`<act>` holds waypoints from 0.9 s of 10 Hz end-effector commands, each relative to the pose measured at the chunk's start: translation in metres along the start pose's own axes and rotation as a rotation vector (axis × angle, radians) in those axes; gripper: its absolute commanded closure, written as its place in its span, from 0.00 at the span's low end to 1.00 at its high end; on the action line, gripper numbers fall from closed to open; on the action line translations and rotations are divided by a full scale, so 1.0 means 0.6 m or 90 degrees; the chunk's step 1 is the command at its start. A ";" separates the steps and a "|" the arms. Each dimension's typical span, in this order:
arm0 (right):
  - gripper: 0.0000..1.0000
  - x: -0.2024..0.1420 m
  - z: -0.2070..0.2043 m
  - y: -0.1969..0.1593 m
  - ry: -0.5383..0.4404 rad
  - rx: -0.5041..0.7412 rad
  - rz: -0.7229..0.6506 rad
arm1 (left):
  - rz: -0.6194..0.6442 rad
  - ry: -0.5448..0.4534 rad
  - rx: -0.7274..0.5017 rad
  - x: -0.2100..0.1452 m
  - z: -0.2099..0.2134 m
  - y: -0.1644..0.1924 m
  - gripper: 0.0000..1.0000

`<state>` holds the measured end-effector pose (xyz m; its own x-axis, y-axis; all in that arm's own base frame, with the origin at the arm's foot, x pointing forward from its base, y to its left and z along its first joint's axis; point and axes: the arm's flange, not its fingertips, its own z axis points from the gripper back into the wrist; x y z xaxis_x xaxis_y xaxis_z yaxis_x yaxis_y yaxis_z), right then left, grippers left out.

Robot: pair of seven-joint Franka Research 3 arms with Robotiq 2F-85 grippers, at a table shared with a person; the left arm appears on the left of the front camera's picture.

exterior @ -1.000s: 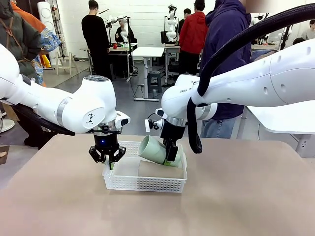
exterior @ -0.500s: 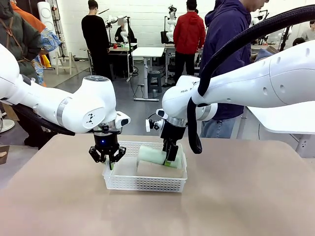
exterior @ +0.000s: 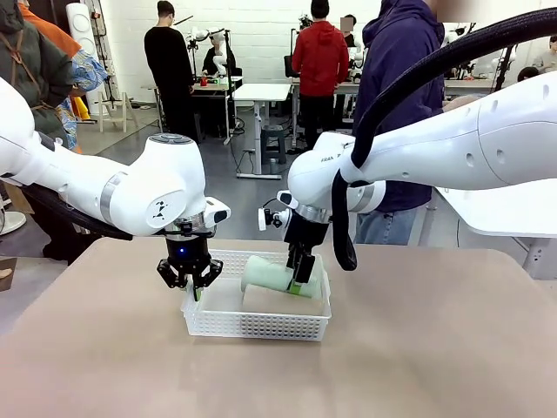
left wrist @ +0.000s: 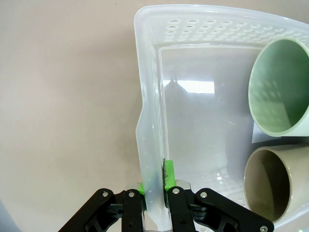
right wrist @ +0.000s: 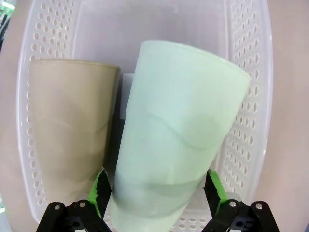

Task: Clean and organize the cups into the basket.
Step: Pick up the Reusable plastic cup from the right side of the table and stack it inside the Organizing basket in the center of the table.

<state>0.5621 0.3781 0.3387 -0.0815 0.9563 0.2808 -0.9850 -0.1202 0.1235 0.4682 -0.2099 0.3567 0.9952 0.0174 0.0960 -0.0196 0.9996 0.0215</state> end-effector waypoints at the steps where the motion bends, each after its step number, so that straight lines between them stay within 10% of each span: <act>1: 0.00 -0.007 0.040 0.030 -0.045 -0.028 0.024 | -0.005 -0.002 0.001 0.001 0.002 0.000 1.00; 5: 0.00 -0.067 0.162 0.129 -0.145 -0.111 0.044 | -0.005 -0.002 0.001 0.001 0.002 0.000 1.00; 9: 0.00 -0.258 0.258 0.239 -0.337 -0.152 0.035 | -0.005 -0.002 0.001 0.001 0.002 0.000 1.00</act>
<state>0.4816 0.2100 0.4707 -0.1027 0.7307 0.6750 -0.9927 -0.0316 -0.1168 0.4684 -0.2094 0.3567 0.9952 0.0185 0.0959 -0.0207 0.9996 0.0214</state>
